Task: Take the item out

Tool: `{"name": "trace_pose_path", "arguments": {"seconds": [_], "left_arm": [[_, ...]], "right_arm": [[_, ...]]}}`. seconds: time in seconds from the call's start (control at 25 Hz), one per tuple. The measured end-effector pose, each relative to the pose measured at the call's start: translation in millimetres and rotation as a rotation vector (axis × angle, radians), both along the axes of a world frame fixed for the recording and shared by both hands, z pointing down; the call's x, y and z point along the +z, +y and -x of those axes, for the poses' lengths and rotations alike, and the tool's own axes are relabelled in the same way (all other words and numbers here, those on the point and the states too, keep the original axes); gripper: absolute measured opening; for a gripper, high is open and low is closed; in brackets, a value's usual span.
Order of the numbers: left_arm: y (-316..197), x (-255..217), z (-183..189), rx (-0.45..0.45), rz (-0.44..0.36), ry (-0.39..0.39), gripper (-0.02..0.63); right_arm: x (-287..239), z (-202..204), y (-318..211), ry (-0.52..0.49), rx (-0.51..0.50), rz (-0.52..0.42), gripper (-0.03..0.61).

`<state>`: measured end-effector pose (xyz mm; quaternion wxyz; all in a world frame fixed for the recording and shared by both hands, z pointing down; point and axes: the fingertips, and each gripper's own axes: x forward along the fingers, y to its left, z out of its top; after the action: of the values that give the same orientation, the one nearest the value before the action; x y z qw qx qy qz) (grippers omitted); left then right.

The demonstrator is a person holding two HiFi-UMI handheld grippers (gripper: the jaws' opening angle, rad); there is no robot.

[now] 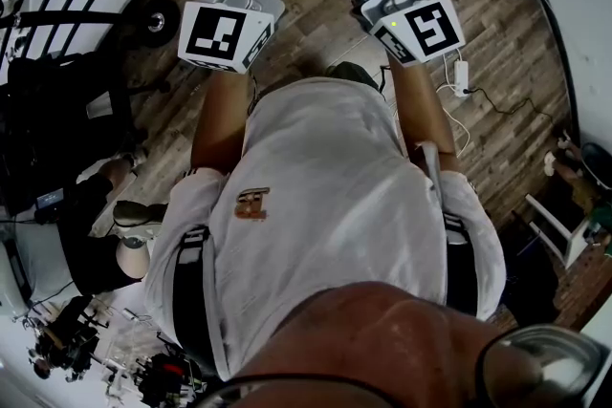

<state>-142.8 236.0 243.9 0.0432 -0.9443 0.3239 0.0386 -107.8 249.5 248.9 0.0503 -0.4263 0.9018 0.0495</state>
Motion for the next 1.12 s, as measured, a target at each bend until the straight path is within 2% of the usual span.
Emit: {"name": "trace_pose_path", "arguments": {"seconds": [0.56, 0.84, 1.12], "left_arm": [[-5, 4, 40, 0.007, 0.000, 0.020, 0.018], [-20, 5, 32, 0.000, 0.006, 0.016, 0.018], [-61, 2, 22, -0.022, 0.006, 0.016, 0.018]], "right_arm": [[9, 36, -2, 0.005, 0.024, 0.004, 0.034], [9, 24, -14, -0.002, 0.028, 0.004, 0.034], [7, 13, -56, -0.010, 0.009, -0.002, 0.034]]}}
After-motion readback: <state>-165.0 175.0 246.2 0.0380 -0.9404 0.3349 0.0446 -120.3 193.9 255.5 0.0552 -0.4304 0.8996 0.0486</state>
